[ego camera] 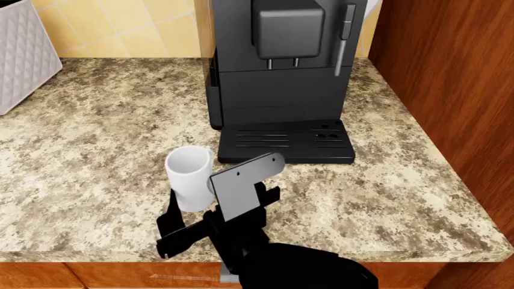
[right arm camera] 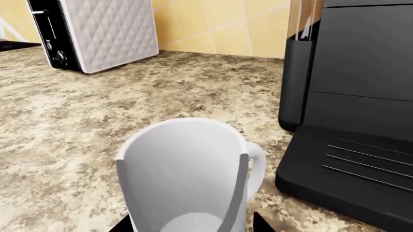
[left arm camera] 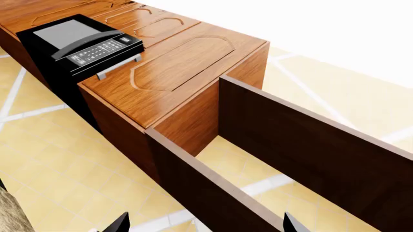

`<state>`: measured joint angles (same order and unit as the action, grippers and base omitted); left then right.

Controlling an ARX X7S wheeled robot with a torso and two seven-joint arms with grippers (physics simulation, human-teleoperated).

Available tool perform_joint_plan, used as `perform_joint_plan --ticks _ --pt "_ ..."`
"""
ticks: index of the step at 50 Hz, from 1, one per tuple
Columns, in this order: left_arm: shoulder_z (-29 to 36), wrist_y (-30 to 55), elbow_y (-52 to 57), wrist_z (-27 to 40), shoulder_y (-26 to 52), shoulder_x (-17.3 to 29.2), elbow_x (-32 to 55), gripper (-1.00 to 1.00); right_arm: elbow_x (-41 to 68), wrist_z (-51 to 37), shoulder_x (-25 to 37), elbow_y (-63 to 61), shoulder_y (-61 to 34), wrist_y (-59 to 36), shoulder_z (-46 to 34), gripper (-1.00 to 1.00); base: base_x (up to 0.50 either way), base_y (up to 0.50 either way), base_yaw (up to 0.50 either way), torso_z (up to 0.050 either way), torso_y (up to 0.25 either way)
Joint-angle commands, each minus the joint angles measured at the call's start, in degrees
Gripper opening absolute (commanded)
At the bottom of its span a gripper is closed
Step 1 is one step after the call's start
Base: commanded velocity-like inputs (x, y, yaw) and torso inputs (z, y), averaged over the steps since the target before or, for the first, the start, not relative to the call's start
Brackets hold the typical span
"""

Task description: Pick the mug from under the coffee machine dispenser and place it on the counter.

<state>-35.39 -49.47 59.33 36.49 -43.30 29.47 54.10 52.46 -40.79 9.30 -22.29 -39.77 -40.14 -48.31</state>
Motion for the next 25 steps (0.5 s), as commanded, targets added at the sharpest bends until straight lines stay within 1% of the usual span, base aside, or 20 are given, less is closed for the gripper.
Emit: perform_joint_plan --ticks 1,14,25 --pt "-0.07 -0.06 -0.08 -0.2 0.01 -0.12 0.17 1.0 -0.79 -0.18 0.41 0.54 0.21 -0.48 -0.27 1.0 0.0 0.0 0.0 0.0 0.0" --pt "-0.14 0.23 -0.36 -1.39 0.3 -0.96 0.93 1.0 -0.06 -0.34 0.62 0.31 0.37 -0.34 -0.38 1.0 0.0 0.0 0.0 0.0 0.0" --pt "-0.51 0.53 -0.21 -1.61 0.51 -1.28 1.33 1.0 3.52 -2.6 1.22 -4.23 -0.58 -1.44 1.65 1.0 0.0 0.0 0.0 0.0 0.0"
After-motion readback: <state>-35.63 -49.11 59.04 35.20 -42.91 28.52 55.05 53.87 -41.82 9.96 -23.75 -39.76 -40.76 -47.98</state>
